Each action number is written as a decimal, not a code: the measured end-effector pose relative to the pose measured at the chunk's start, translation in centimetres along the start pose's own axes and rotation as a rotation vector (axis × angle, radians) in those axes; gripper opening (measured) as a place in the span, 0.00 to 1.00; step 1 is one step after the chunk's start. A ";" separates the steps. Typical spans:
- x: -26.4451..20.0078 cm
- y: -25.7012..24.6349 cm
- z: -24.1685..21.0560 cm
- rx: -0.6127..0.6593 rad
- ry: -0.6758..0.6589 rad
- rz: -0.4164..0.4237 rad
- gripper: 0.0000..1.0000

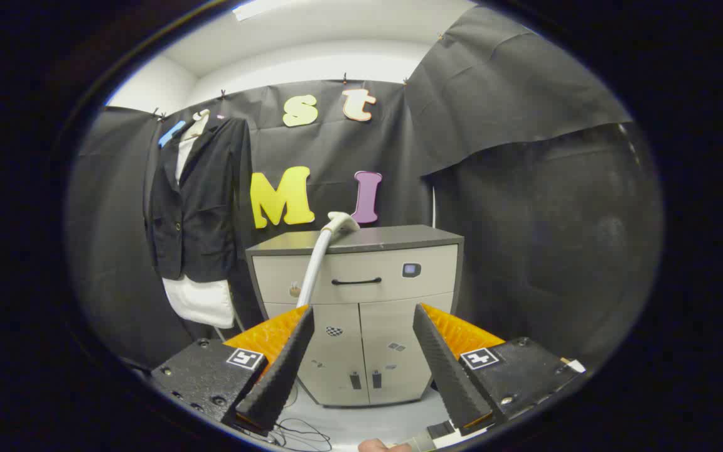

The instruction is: Iron the clothes twice with a garment steamer, once on the left side and once on the right side.

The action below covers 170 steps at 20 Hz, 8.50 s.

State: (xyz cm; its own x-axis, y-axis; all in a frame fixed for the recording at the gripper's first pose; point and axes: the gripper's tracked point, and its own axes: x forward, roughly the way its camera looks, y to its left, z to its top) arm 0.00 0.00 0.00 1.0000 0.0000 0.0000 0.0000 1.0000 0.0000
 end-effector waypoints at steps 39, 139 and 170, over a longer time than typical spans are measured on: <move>1.0 4.4 -0.4 0.005 0.013 0.019 0.99; 16.7 19.3 10.7 0.155 0.206 -0.007 0.36; 12.0 37.2 22.6 0.020 -0.199 0.142 0.36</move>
State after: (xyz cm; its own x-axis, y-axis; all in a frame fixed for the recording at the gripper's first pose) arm 11.98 37.18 22.62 0.9703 0.1389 0.1981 -0.1428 0.9897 0.0058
